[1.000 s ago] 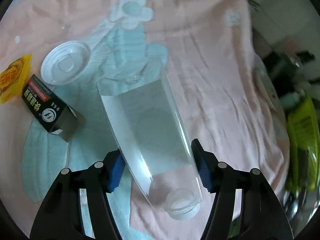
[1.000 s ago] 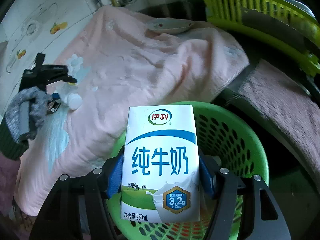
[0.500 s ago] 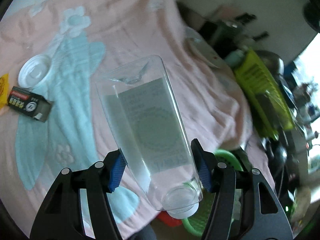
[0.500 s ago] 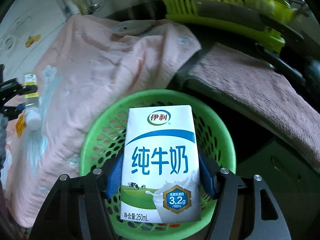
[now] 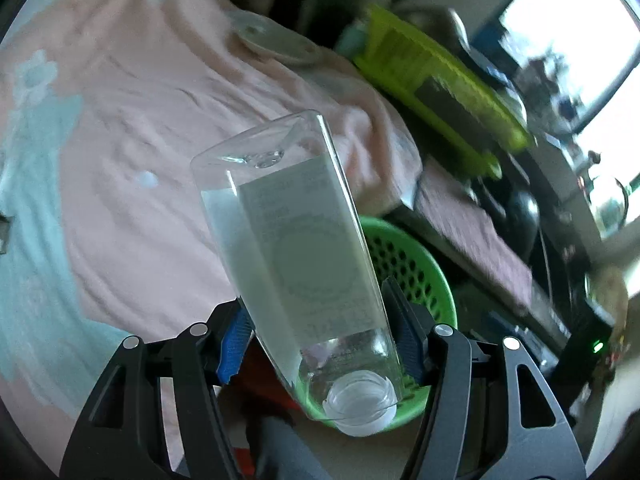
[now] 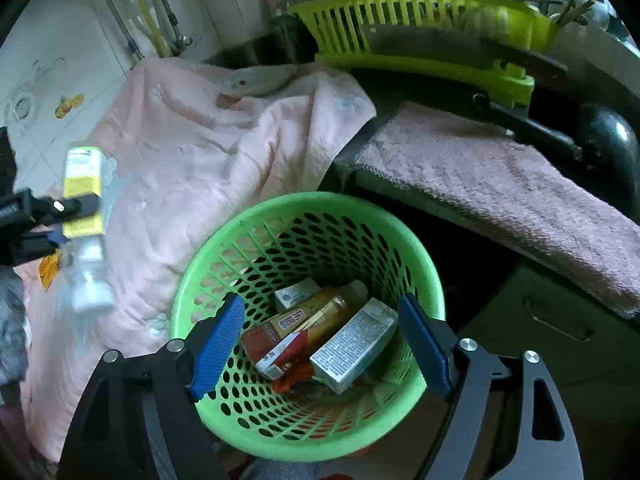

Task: Collect trash
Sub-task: 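Carry the clear bottle to the green basket with the left tool and release it, then move both tools back over the blanket toward the yellow snack pack and black box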

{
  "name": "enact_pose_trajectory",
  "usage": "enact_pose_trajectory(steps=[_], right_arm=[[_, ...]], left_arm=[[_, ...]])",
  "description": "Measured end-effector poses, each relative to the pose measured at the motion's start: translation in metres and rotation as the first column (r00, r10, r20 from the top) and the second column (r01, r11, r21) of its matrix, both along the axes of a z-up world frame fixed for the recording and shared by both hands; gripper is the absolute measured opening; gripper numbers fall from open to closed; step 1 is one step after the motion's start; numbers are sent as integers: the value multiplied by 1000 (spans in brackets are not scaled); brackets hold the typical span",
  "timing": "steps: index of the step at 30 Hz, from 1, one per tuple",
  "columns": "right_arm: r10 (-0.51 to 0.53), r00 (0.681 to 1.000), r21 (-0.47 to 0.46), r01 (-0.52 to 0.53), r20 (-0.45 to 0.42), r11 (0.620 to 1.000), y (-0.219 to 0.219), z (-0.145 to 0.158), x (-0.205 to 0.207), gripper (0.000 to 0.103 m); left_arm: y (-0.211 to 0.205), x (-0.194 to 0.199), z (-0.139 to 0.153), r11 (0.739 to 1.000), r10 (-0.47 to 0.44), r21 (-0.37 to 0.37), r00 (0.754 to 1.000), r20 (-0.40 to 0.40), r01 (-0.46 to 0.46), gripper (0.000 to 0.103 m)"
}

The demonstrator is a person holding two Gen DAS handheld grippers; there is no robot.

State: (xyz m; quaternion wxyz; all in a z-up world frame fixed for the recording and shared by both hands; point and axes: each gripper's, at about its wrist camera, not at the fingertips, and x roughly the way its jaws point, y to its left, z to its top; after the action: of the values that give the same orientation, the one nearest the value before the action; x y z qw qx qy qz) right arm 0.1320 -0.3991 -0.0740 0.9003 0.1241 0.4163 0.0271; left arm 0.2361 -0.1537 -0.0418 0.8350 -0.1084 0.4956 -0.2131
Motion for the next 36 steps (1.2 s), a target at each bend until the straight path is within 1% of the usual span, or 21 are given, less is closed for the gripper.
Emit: enact_pose_trajectory(steps=[1, 4, 11, 14, 17, 19, 20, 22, 27, 30, 36], right_arm=[[-4, 1000, 0, 4, 4, 1000, -1, 1, -3, 77], [-10, 1000, 14, 10, 11, 1000, -3, 1, -9, 78], [-10, 1000, 32, 9, 11, 999, -6, -4, -17, 78], [-14, 1000, 36, 13, 10, 999, -7, -5, -20, 78], [-20, 1000, 40, 20, 10, 999, -11, -5, -21, 78], [-21, 1000, 44, 20, 11, 999, -13, -5, -23, 79], [-22, 1000, 44, 21, 10, 999, -13, -5, -23, 78], [-22, 1000, 43, 22, 10, 999, -13, -5, -24, 78], [-10, 1000, 40, 10, 17, 999, -10, -1, -25, 79], [5, 1000, 36, -6, 27, 999, -4, 4, -25, 79], [62, 997, 25, -63, 41, 998, 20, 13, -19, 80]], left_arm=[[-11, -3, -6, 999, -34, 6, 999, -8, 34, 61], [-37, -10, -21, 995, -97, 33, 995, -28, 98, 61], [-78, -19, -49, 980, -182, 70, 981, -69, 187, 61], [-92, -23, -56, 973, -204, 103, 977, -59, 209, 62], [-101, -26, -62, 966, -229, 107, 971, -64, 235, 62], [-103, -29, -63, 963, -249, 94, 967, -52, 253, 65], [-104, -31, -61, 962, -251, 101, 967, -41, 254, 67], [-104, -33, -59, 960, -253, 117, 967, -26, 254, 68], [-87, -40, -43, 965, -239, 114, 971, 8, 237, 68], [-72, -45, -34, 967, -219, 138, 975, 35, 212, 68], [-31, -53, -21, 978, -153, 157, 986, 68, 141, 68]])
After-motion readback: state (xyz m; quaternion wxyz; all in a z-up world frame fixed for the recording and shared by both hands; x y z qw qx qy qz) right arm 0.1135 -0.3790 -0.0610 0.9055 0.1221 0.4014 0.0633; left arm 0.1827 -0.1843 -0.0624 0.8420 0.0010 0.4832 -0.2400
